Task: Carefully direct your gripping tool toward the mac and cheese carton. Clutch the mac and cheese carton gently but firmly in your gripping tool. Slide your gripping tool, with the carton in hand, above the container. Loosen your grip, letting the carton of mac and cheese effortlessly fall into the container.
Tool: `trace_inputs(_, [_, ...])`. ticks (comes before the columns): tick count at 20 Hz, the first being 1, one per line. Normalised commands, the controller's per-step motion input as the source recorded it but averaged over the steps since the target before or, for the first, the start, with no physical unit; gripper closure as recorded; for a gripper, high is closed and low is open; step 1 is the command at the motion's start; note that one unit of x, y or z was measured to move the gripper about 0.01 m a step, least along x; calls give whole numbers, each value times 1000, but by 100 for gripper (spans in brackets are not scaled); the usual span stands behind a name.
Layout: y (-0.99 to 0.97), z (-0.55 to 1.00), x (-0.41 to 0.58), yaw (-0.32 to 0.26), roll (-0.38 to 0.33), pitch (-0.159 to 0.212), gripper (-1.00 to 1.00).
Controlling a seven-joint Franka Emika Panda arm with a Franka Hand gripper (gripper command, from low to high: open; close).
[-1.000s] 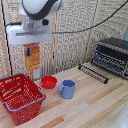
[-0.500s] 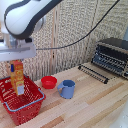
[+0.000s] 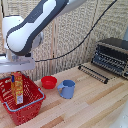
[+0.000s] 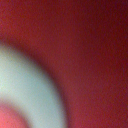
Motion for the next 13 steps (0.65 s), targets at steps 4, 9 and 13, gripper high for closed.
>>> trace_inputs(4, [-1,281,26,0,-2,0,-100])
trace_inputs(9, [-92,673,10,-30,-15,4,-100])
trace_inputs(13, [-311,776,0,-17,-6,9,-100])
